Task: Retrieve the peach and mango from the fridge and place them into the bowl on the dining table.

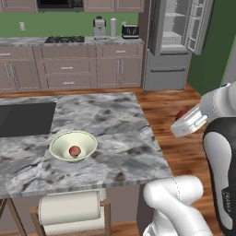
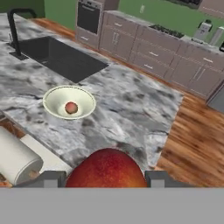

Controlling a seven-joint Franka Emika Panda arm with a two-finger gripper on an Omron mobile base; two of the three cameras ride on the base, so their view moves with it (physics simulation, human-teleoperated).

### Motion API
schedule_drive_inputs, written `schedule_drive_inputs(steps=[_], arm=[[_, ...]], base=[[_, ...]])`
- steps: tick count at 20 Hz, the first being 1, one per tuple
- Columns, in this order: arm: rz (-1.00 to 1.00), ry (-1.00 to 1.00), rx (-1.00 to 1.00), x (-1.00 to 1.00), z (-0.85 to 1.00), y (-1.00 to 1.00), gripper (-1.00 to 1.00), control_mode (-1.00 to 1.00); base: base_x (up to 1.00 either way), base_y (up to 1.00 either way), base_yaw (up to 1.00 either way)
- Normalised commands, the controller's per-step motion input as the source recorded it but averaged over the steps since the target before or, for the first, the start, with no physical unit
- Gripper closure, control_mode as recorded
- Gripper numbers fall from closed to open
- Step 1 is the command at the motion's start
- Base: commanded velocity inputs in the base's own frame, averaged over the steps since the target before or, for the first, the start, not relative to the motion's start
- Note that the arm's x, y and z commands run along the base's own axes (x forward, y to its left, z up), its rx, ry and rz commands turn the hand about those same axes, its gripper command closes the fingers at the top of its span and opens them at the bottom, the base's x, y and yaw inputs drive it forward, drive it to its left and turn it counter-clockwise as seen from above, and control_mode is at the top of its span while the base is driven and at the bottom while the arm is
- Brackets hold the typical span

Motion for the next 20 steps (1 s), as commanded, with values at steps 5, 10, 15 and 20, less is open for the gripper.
schedule_drive_inputs(steps=[5, 10, 15, 20], arm=[[0.05, 0.29, 0.1, 0.47, -0.14, 0.41, 1.0, -1.0], [0.07, 0.27, 0.06, 0.44, -0.29, 0.51, 1.0, -1.0], [0.02, 0.11, 0.0, 0.3, -0.55, 0.78, 1.0, -1.0], [0.0, 0.11, -0.03, 0.47, -0.41, 0.74, 1.0, -1.0]], base=[[0.0, 0.0, 0.0], [0.0, 0.0, 0.0], [0.0, 0.0, 0.0], [0.0, 0.0, 0.0]])
